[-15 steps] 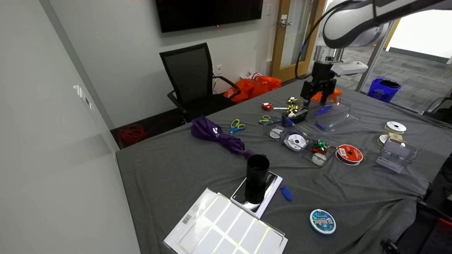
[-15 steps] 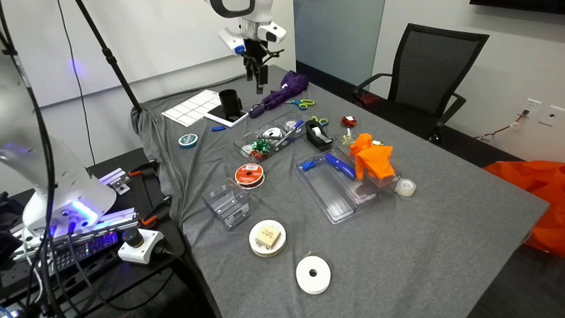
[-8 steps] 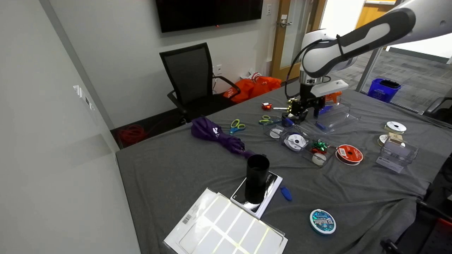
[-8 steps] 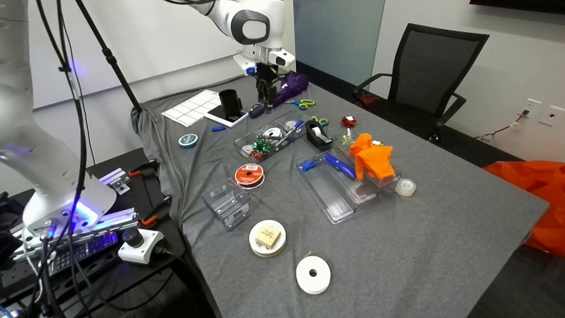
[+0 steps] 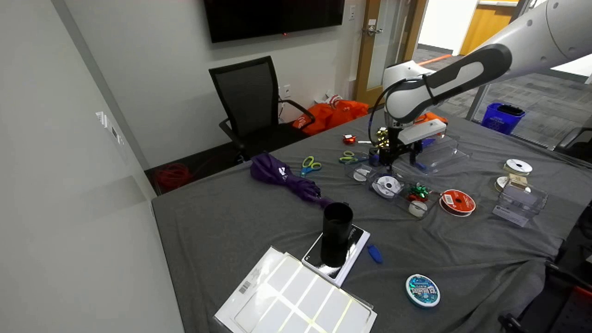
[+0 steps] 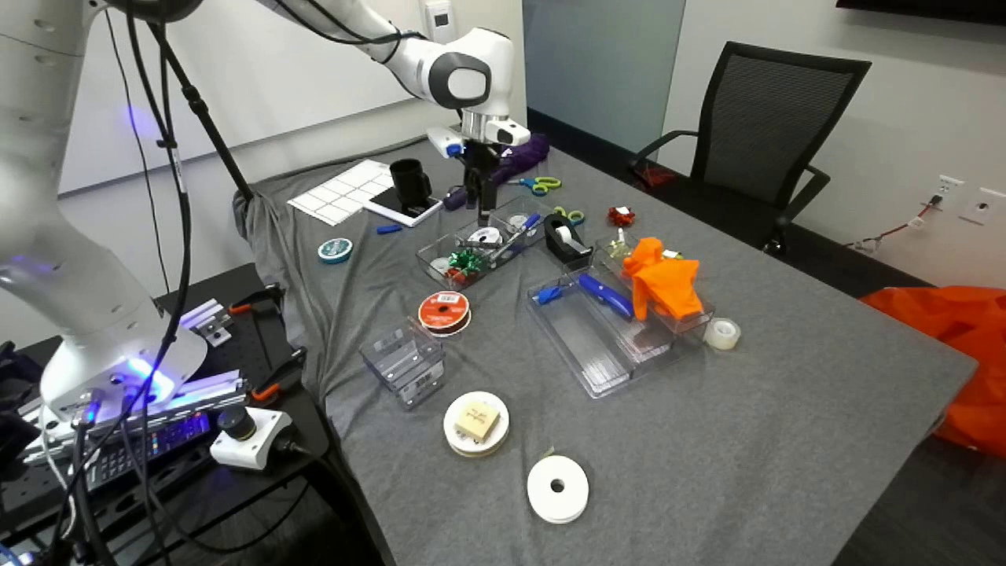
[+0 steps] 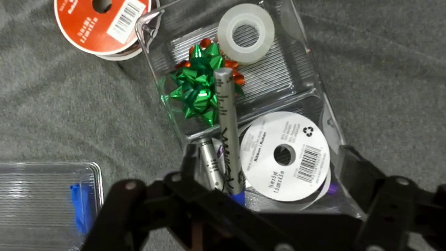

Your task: Move one pen to the frontmost clear object

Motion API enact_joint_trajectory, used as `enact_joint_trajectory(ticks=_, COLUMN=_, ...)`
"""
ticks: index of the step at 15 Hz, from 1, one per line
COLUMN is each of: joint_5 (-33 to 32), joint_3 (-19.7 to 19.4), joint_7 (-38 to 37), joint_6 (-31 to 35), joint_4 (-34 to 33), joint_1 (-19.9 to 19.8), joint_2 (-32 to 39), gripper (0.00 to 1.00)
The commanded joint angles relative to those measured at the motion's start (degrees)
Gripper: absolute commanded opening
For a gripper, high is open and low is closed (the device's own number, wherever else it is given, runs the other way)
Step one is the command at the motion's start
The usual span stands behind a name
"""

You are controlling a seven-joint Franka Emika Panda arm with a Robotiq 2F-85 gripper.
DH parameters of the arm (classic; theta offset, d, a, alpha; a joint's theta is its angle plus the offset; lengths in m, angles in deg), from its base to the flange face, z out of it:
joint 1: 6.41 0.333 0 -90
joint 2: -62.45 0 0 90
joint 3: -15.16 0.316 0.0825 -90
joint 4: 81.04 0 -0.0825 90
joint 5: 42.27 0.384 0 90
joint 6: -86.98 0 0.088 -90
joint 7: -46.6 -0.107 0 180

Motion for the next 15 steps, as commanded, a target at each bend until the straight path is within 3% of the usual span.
enact_joint_trajectory(ticks=1, joint_5=-1.52, joint_3=-1.03, joint_7=-0.24, joint_6=-1.87, joint_4=-1.63, joint_1=0.77, joint_2=1.63, gripper=1.00)
enact_joint_trajectory(ticks=9, joint_5=-5.59, joint_3=-2.23, joint_7=1.03, joint_6=-0.71, joint_4=0.60, joint_1=0.48, joint_2=1.85, gripper=1.00)
enact_joint_trajectory(ticks=15, joint_5=-4.30, joint_3=-0.91, joint_7=4.36, joint_6=0.02, joint_4=1.90, joint_1=-0.51, joint_2=2.35, gripper=1.00)
